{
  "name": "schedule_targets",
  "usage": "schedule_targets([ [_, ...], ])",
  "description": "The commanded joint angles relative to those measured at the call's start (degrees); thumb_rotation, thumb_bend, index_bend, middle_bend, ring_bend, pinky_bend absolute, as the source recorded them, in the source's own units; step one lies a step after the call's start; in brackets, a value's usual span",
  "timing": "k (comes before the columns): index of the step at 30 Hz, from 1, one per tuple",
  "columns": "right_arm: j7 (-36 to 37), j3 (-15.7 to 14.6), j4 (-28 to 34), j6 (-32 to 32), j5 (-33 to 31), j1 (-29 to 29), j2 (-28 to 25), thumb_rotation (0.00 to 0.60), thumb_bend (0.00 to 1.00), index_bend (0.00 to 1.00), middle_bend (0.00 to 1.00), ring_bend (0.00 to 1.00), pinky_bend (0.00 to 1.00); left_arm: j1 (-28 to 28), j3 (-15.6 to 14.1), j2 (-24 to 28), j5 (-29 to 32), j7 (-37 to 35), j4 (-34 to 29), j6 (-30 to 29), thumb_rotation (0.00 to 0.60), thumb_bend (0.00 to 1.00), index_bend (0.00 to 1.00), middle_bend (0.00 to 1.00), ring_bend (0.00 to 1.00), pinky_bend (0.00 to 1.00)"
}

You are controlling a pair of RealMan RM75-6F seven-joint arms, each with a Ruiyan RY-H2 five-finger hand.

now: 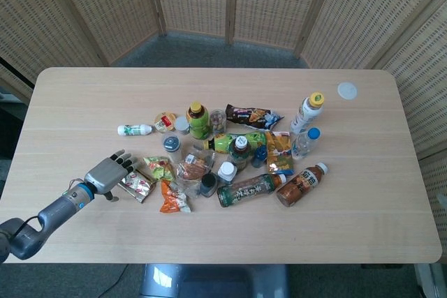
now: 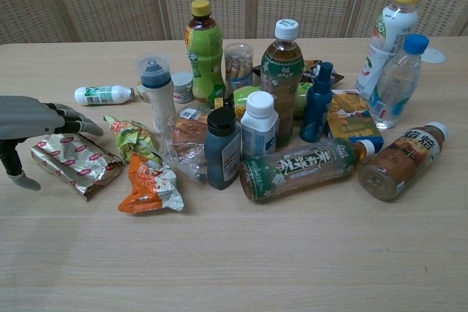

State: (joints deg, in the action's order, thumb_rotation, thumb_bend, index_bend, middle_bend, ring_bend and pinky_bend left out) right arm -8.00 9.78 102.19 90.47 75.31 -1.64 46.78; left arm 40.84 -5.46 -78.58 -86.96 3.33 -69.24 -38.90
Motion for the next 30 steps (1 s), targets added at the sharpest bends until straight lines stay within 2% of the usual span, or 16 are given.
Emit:
schedule_targets([
  [1, 0.40, 0.07, -0.29, 0.20, -0.14, 0.19, 0.11, 0.516, 0.03, 0.00, 0.00, 0.00, 0.00, -0.76, -0.12, -0.67, 0.52, 1.28, 0.32, -1.03, 0.573, 0.17, 0.00, 0.00, 0.00, 0.00],
  [4, 0.86, 0.13, -0.53, 0.32, -0.26, 0.33, 0.25, 0.514, 0.03, 0.00, 0.00, 0.00, 0.00, -1.42, -0.09, -1.15, 0.86, 1.95, 0.42, -2.13, 0.599, 0.17, 0.03, 0.00, 0.00, 0.00],
  [7, 1.21, 0.20, -0.71, 0.37, -0.26, 0.39, 0.41, 0.513, 0.02, 0.00, 0.00, 0.00, 0.00, -2.03, -0.15, -1.86, 0.87, 2.99, 1.03, -3.30, 0.600, 0.17, 0.10, 0.01, 0.00, 0.00],
  [10, 1.61, 0.24, -0.79, 0.57, -0.25, 0.56, 0.49, 0.515, 0.02, 0.00, 0.00, 0.00, 0.00, -2.86, 0.05, -2.81, 1.21, 3.70, 1.44, -4.76, 0.600, 0.18, 0.17, 0.08, 0.02, 0.00],
  [14, 1.94, 0.18, -0.82, 0.81, -0.42, 0.91, 0.65, 0.515, 0.02, 0.00, 0.00, 0.00, 0.00, -3.77, 0.31, -3.83, 1.81, 4.63, 1.96, -6.12, 0.600, 0.18, 0.29, 0.20, 0.13, 0.00],
  [23, 2.27, 0.29, -0.85, 1.41, -0.19, 1.32, 0.67, 0.510, 0.02, 0.00, 0.00, 0.00, 0.00, -4.96, 0.62, -5.15, 2.44, 5.45, 3.07, -7.88, 0.600, 0.23, 0.43, 0.34, 0.28, 0.00],
  [27, 2.07, 0.44, -0.65, 1.53, 0.16, 1.19, 0.60, 0.511, 0.03, 0.00, 0.00, 0.00, 0.00, -5.48, 1.02, -5.46, 1.87, 3.89, 3.75, -9.85, 0.600, 0.26, 0.54, 0.44, 0.39, 0.07],
  [30, 2.01, 0.52, -0.60, 1.48, 0.34, 1.06, 0.67, 0.513, 0.03, 0.00, 0.00, 0.00, 0.00, -5.80, 1.16, -5.26, 1.41, 2.58, 4.05, -11.06, 0.600, 0.27, 0.58, 0.49, 0.43, 0.11],
])
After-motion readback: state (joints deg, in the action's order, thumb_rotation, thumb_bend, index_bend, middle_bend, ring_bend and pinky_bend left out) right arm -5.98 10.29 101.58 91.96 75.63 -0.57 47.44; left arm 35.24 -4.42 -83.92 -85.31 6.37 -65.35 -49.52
